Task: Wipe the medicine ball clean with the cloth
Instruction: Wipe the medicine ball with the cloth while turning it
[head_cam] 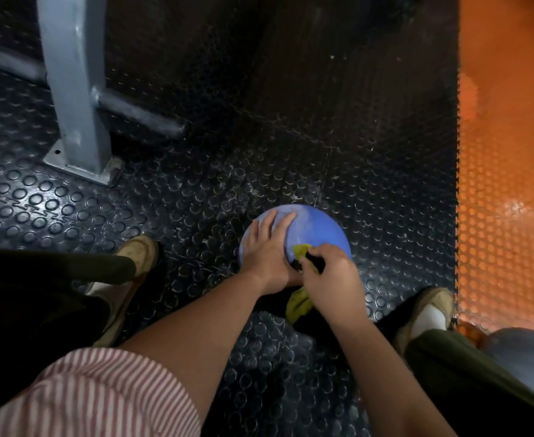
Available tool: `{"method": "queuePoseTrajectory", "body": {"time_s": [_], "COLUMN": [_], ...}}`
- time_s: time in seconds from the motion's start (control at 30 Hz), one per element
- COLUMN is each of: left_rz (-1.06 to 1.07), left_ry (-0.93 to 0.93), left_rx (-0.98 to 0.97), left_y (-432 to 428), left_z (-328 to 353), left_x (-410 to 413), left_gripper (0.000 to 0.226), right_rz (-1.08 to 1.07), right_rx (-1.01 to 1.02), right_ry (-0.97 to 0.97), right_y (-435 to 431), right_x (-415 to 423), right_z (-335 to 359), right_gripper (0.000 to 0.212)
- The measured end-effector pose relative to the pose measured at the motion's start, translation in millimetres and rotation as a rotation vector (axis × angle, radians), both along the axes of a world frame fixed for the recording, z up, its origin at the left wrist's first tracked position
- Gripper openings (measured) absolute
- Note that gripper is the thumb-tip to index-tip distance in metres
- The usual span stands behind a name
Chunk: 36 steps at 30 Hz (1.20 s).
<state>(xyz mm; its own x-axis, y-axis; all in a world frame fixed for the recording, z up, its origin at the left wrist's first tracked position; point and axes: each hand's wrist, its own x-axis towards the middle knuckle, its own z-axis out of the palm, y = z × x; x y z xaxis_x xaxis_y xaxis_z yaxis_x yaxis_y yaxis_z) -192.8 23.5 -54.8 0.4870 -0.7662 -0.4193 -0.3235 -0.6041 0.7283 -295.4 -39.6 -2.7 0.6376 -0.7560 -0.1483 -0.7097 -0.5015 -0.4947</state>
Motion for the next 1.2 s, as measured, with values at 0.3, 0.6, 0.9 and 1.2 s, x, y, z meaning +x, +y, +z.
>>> {"method": "queuePoseTrajectory", "body": {"time_s": [0.3,0.6,0.9,1.2], "left_rz": [-0.073,-0.099,-0.14,-0.146], "left_ry": [-0.053,0.017,0.02,0.007], "left_rx": [-0.064,0.053,0.047,0.06], "left_y": [6.7,-6.9,-3.9,-17.0], "left_z": [2.6,5.2,3.0,-2.1], "left_x": [-1.1,12.1,7.8,23.2], "left_gripper": [0.124,0.127,0.132,0.137], "right_rz": [-0.102,-0.099,-0.173,-0.156], "right_rx": [0.056,0.038,0.03,0.022], "right_ry": [0.189,0.066,0.13,-0.024], "right_y": [-48.5,12.3,-46.6,-8.6], "right_x": [61.8,-7.3,55.7,-9.6], "right_z": [3.6,3.2,-2.5,0.0], "right_gripper": [0.021,0.018,0.025,0.018]}}
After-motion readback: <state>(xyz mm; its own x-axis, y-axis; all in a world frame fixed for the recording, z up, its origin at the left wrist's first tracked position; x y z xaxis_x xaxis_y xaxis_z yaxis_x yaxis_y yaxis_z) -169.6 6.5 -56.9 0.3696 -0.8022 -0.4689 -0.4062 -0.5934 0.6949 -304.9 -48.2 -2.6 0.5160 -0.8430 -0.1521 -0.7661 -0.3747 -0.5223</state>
